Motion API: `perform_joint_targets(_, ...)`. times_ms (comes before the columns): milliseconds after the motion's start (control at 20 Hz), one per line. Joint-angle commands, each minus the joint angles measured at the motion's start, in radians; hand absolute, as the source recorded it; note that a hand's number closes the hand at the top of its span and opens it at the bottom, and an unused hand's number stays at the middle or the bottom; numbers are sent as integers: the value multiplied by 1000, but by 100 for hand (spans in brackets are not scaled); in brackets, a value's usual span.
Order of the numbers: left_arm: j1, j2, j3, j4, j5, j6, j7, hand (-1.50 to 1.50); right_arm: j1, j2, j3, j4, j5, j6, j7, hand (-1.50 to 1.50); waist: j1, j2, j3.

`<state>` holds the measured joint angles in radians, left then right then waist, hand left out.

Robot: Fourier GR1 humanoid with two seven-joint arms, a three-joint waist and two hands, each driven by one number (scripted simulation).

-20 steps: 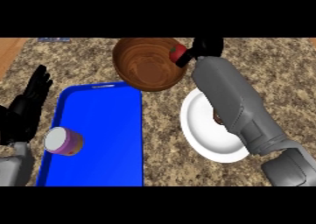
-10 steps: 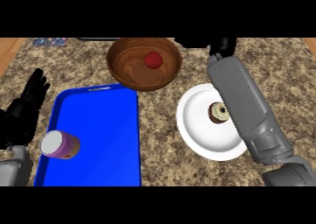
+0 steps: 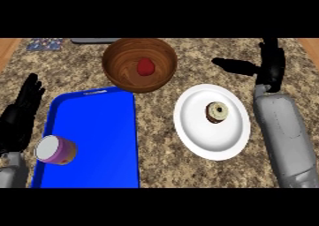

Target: Pick the tomato from the plate and place it in the bowl

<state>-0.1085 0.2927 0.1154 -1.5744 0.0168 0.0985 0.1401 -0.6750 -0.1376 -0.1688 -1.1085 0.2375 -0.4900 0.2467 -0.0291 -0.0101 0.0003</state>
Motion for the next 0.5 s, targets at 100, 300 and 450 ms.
perform_joint_targets(100, 23, -30, -28, -43, -17, 10, 28, 0, 295, -28, -16, -370, -146, 148, 34, -150, 2, 0, 0)
perform_joint_targets(300, -7, -13, -4, 12, -15, -18, -15, 0, 411, -75, -83, -455, -267, 261, -75, -150, 18, 8, 0)
perform_joint_targets(450, -7, -11, 20, 29, 4, -46, -30, 0, 498, -26, -53, -551, -254, 241, -94, -150, 22, 9, 0)
